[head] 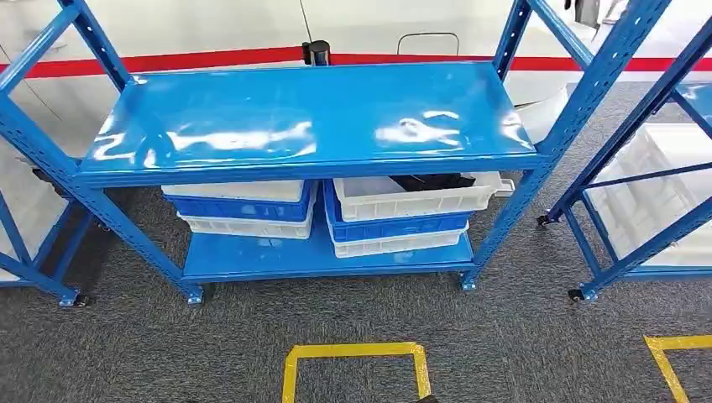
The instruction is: Take the parts from the cabinet and place them on the table.
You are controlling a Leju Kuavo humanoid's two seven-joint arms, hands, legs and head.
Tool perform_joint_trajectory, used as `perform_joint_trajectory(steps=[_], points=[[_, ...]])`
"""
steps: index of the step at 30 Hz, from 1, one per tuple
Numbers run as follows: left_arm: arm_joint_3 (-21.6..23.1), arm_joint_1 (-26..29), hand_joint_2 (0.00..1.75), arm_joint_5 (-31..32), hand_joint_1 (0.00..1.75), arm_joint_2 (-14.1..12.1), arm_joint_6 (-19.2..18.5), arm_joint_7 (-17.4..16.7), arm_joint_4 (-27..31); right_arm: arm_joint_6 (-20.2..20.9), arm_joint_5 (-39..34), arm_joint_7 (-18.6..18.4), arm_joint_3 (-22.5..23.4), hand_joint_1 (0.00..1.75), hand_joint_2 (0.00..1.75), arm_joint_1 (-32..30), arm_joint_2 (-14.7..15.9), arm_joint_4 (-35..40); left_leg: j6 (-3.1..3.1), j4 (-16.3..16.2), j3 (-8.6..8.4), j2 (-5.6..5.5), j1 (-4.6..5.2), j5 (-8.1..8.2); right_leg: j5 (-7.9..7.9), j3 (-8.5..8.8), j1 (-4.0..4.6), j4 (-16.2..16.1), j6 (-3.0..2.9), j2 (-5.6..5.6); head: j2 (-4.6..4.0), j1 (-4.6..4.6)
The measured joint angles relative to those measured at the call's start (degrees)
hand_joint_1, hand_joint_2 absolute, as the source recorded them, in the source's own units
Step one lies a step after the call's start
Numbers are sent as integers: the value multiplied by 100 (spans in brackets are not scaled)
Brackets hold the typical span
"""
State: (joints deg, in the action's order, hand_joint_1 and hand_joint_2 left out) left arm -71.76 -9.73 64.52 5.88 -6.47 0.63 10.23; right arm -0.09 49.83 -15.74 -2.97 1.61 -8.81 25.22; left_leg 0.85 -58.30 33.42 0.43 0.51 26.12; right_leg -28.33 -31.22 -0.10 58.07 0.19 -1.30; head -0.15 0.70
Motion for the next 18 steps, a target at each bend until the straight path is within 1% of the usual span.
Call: perform_joint_trajectory(steps=[6, 18], points=[[-2, -1, 0, 24, 0, 13, 46, -2, 0, -31, -28, 15, 4, 0, 0, -8, -9, 0, 4, -4, -1, -1, 2, 2, 2, 2, -12, -3, 4, 0, 0, 2], [-2, -2, 0, 37, 0, 15, 57, -4, 0, -39, -46, 22, 11, 0, 0, -12, -9, 0, 3, -4, -3, -1, -22, 2, 2, 5, 5, -3, 3, 1, 0, 2]])
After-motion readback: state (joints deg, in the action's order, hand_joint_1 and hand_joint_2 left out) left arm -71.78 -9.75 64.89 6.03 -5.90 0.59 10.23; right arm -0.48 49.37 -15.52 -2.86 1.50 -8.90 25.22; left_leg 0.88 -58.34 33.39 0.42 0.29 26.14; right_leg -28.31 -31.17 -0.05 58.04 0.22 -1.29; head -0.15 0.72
